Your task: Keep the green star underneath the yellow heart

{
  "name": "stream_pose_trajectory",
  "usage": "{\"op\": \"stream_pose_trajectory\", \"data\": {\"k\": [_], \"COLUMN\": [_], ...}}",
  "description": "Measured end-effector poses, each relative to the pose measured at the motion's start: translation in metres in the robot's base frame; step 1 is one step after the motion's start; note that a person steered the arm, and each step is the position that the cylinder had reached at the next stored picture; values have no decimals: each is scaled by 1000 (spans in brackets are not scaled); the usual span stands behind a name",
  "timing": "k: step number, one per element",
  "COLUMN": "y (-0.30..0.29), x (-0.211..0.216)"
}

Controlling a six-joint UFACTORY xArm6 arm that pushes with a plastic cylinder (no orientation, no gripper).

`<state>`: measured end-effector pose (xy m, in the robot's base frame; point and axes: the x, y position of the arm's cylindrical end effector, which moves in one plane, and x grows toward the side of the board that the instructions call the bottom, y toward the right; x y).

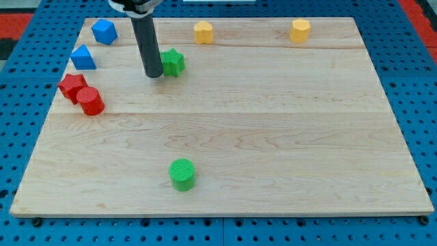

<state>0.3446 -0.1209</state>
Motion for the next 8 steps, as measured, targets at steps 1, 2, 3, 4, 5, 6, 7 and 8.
{"op": "stream_pose_trajectory", "data": {"k": [1,2,3,4,5,6,7,8], "y": [2,4,7,10,-29,17,58,47], "x": [-15,-16,-16,-16,-25,-27,-27,-27]}}
